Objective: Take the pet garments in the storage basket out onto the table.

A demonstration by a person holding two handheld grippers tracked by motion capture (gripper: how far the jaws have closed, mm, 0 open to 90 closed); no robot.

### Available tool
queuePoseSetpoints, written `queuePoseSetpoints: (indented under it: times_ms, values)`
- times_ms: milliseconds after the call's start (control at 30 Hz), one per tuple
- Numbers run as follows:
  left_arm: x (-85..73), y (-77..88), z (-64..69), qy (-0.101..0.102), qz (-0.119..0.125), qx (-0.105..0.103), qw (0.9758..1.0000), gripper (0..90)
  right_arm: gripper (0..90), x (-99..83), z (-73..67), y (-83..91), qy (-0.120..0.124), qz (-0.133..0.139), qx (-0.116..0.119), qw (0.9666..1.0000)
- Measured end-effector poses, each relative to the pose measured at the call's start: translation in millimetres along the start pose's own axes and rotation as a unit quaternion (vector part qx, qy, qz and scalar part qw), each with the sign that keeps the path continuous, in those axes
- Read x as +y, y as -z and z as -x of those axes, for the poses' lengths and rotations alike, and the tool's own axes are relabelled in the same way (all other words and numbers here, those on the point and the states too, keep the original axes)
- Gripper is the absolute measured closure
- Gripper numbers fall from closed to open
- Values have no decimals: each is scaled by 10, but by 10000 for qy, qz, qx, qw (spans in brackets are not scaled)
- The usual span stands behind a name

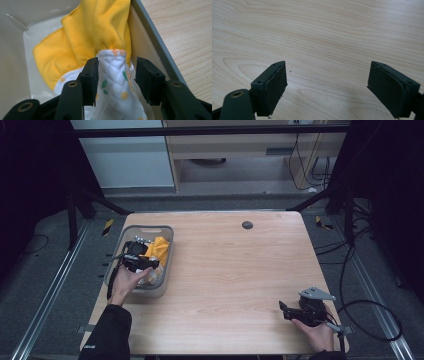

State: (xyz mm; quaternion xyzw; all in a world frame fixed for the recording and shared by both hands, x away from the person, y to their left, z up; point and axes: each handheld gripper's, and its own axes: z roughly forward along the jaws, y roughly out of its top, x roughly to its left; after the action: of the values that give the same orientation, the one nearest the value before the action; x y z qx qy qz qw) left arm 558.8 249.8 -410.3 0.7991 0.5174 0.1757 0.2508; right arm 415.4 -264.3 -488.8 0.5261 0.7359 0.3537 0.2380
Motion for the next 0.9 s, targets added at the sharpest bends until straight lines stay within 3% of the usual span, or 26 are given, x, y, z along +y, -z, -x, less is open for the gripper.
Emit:
queuePoseSetpoints:
  times_ms: [400, 700, 900]
  values:
    - [-12, -82, -21, 89, -344, -18, 9994, 660, 154, -3, 3, -10, 60, -15, -2, 10000]
    - [-16, -99, -31, 99, -409, -42, 9991, 780, 154, -3, 3, -11, 58, -28, 10, 10000]
    - [-13, -85, -27, 65, -411, -13, 9991, 811, 154, -4, 4, -13, 73, -33, 8, 10000]
